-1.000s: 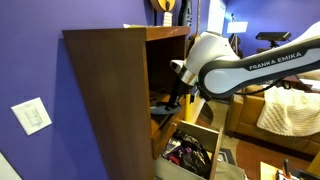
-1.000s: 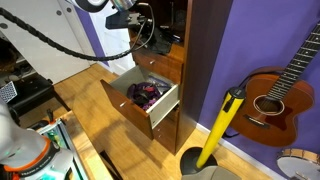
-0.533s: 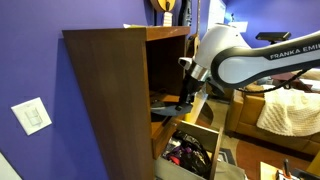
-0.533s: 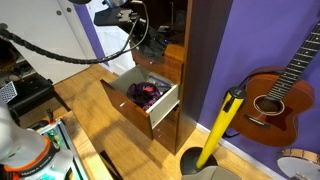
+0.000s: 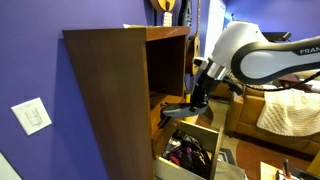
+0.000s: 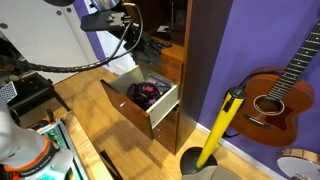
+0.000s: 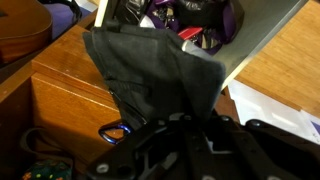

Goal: Slide the black and gray pencil case into the open drawer, close the open drawer

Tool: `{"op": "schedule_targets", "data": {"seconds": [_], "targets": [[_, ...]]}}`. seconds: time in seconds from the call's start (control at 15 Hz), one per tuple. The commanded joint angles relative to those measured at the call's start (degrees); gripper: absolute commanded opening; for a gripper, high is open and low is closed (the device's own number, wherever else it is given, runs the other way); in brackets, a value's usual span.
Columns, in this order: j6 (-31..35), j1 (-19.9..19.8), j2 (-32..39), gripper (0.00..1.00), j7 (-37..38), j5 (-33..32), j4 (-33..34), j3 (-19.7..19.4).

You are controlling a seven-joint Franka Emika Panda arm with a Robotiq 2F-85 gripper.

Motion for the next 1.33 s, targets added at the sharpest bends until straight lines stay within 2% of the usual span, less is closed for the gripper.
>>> {"op": "schedule_targets", "data": {"seconds": [0.0, 0.6, 1.27], "targets": [[-3.7, 0.9, -5.3, 0.04, -4.9, 0.0, -3.7, -2.3], [-11.5, 0.0, -9.7, 0.04, -11.1, -1.2, -4.5, -3.7], [-11.9, -1.3, -9.7, 0.04, -11.3, -2.2, -5.1, -3.9]]}}
